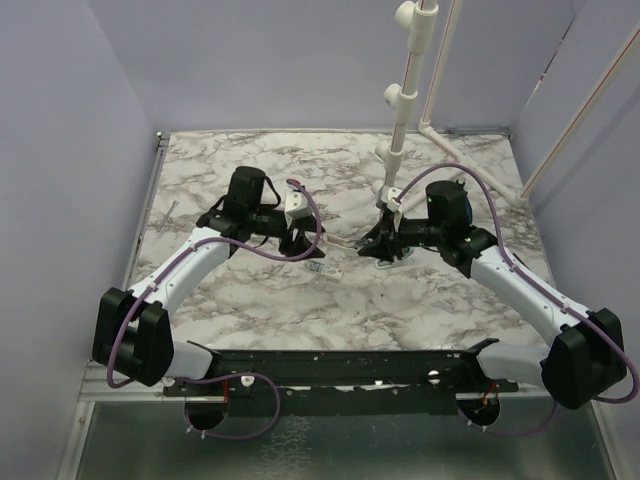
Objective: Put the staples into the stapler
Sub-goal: Open the stapler at the center of the board.
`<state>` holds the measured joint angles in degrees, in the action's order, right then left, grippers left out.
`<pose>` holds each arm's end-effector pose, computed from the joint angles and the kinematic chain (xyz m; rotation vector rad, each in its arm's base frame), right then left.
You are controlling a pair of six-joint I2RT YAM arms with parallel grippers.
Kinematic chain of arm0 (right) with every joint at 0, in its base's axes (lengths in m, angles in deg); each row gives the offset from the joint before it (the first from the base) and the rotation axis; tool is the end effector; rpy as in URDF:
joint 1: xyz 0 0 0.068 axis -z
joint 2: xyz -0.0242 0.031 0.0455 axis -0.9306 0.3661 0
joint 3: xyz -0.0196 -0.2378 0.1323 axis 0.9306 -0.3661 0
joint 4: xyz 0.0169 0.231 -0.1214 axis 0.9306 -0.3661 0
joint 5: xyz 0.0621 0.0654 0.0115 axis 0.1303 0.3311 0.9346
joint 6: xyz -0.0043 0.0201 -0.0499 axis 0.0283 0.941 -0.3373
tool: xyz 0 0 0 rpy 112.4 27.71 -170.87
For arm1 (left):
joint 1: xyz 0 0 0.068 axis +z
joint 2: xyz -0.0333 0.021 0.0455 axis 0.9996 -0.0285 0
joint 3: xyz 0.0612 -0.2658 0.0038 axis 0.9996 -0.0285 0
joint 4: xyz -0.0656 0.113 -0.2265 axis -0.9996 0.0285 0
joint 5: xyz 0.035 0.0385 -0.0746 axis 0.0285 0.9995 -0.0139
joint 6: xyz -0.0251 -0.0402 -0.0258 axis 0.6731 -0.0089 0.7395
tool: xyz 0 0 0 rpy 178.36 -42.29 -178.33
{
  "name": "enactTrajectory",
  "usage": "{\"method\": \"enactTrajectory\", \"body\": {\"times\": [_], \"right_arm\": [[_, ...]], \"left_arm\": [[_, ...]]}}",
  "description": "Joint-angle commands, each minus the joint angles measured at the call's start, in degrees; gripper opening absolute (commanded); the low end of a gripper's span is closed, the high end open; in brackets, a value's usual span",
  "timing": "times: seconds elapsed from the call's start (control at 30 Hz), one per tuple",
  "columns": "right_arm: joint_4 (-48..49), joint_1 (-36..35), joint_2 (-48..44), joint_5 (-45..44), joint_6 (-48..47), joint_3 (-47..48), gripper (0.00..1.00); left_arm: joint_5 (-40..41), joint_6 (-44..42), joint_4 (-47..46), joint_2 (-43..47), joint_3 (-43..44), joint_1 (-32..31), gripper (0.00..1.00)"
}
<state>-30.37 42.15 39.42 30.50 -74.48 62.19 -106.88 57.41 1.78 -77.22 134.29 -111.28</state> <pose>0.2245 0.1414 0.2880 -1.2582 1.5602 0.9356 0.2533 -0.1419 0.2900 1.3870 1.4221 -1.1346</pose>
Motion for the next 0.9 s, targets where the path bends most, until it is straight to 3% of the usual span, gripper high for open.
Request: {"method": "enactTrajectory", "body": {"times": [0.0, 0.2, 0.33, 0.63, 0.87], "right_arm": [[0.5, 0.3, 0.5, -0.9, -0.7, -0.3, 0.01], [0.2, 0.1, 0.1, -0.3, -1.4, -0.6, 0.01], [0.1, 0.1, -0.2, 0.2, -1.8, -1.1, 0.01], [0.0, 0.1, -0.4, 0.3, -2.2, -1.1, 0.01], [0.1, 0.1, -0.2, 0.4, -2.8, -1.3, 0.01]], "left_arm": [[2.2, -0.8, 0.1, 1.1, 1.4, -0.9, 0.71], [5.4, -1.8, 0.1, -0.9, 2.7, -4.0, 0.84], [5.9, -1.8, 0.1, -2.9, 4.3, -4.5, 0.84], [3.9, -1.7, 0.0, -5.0, 4.9, -4.9, 0.59], [2.8, -2.1, -0.1, -5.0, 4.7, -4.9, 0.32]]}}
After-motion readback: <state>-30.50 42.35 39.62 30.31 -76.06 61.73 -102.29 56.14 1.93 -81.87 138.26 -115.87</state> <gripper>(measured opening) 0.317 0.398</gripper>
